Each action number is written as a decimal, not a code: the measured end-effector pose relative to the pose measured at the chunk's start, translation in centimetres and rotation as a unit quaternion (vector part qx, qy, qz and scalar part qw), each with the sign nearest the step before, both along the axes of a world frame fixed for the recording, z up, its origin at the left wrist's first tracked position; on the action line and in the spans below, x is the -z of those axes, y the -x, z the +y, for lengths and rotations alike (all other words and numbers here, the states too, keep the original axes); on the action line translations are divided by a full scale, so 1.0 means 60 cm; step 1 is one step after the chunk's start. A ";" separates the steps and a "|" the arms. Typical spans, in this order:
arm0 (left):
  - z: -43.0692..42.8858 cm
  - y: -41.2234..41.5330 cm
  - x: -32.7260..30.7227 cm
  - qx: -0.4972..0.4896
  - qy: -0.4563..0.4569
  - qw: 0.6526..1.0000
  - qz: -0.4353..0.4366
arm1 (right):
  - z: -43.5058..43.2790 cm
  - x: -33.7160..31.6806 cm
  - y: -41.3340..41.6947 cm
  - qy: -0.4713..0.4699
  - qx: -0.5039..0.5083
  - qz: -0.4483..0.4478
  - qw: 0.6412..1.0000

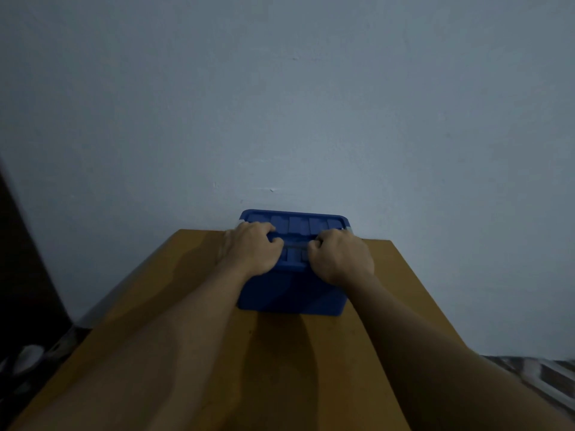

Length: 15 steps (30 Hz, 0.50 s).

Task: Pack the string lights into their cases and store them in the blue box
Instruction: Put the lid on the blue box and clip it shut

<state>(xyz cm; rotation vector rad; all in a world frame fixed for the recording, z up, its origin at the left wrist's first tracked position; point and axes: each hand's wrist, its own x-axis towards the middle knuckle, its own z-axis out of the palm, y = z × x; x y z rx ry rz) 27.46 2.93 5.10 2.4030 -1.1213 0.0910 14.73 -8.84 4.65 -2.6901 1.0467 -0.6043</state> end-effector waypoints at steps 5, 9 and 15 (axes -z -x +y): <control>-0.003 -0.005 0.003 0.001 -0.007 1.000 -0.006 | -0.008 -0.004 -0.001 0.009 -0.034 0.036 0.999; -0.006 -0.009 0.006 0.005 -0.003 1.000 -0.008 | -0.010 -0.003 -0.001 0.020 -0.038 0.045 0.998; -0.012 -0.019 0.018 0.010 0.008 1.000 -0.008 | -0.010 0.000 0.000 0.019 -0.035 0.049 0.998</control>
